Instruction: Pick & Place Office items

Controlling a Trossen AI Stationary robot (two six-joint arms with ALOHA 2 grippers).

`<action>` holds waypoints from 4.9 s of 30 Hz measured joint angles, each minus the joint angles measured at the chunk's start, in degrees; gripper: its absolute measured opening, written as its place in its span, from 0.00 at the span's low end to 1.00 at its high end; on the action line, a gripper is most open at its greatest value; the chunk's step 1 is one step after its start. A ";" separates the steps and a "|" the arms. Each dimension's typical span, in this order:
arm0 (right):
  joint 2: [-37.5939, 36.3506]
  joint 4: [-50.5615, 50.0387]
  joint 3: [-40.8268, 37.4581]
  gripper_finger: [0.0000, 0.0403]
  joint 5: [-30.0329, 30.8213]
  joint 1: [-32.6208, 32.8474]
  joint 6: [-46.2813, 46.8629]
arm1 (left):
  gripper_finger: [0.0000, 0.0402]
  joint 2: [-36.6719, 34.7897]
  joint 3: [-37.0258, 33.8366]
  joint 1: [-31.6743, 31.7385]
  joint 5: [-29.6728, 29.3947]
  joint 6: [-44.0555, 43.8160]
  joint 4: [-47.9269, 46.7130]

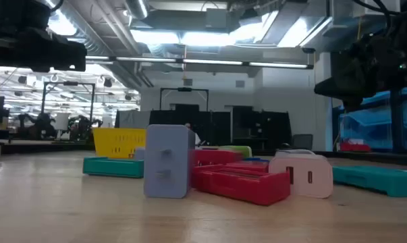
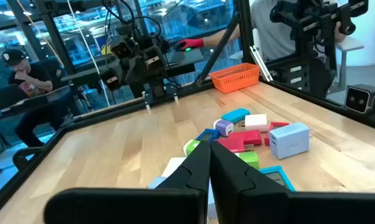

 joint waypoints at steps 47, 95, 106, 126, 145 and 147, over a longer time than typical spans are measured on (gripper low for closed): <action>0.01 -0.01 0.00 0.20 0.00 -0.01 0.00 | 0.01 0.00 0.00 -0.02 -0.01 0.02 0.00; 14.35 49.10 1.52 0.20 -9.64 40.32 -6.46 | 0.01 8.47 5.14 -11.69 0.41 6.55 38.14; 37.78 6.37 38.41 0.20 -0.14 40.28 -16.76 | 0.01 39.82 47.24 -18.58 -27.97 8.20 -9.54; 44.82 -27.97 55.69 0.20 15.34 41.50 1.39 | 0.02 60.87 68.02 -21.58 -26.27 13.32 -6.25; 45.21 -26.57 55.65 0.20 33.06 41.43 -6.41 | 0.01 65.09 68.00 -19.54 -61.22 15.25 -14.55; 45.21 -27.79 55.65 0.20 32.60 40.19 -4.01 | 0.02 65.73 68.01 -19.27 -68.70 15.06 -17.91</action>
